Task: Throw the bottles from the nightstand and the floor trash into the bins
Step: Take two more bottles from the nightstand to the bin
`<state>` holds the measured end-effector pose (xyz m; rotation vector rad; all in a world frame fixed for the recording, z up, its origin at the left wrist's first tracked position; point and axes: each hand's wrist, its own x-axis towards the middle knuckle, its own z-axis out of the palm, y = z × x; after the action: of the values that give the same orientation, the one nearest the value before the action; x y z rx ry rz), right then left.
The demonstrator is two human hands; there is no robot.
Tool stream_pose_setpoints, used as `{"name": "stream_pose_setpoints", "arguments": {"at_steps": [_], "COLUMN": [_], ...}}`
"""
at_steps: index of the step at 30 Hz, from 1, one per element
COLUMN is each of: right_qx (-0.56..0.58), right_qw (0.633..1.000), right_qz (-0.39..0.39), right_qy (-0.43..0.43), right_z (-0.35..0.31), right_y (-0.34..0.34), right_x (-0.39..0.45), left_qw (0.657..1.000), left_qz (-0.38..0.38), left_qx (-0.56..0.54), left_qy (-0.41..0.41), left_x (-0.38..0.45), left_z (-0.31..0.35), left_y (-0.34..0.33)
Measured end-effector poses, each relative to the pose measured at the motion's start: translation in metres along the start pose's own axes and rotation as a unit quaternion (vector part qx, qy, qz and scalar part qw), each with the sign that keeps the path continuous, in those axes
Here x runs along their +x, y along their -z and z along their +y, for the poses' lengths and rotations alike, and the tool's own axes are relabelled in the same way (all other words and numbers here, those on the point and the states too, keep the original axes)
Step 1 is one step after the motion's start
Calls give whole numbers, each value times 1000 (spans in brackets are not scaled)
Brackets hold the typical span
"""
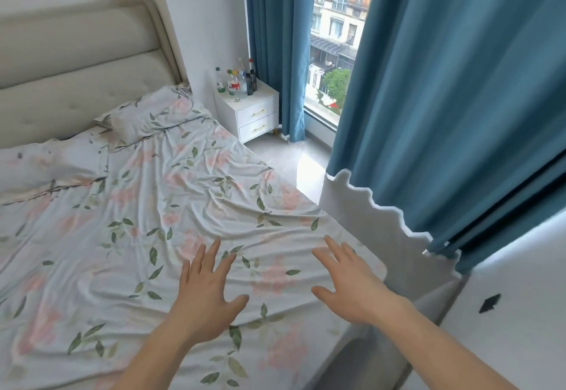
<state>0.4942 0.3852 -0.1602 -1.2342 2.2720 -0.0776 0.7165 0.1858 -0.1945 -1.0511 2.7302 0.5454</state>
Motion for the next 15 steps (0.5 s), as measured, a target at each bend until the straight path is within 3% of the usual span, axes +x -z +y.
{"name": "stream_pose_setpoints", "arguments": {"at_steps": [9,15], "right_qx": [-3,-2], "right_qw": [999,1000], "right_qz": [45,24], "right_qy": [7,8], "right_z": [54,107], "right_y": [49,69], "right_x": [39,63], "left_qw": [999,999], "left_qz": [31,38], "left_qx": [16,14], "left_qy": [-16,-24], "left_x": [67,106], "left_z": [47,94], "left_y": [14,15]}}
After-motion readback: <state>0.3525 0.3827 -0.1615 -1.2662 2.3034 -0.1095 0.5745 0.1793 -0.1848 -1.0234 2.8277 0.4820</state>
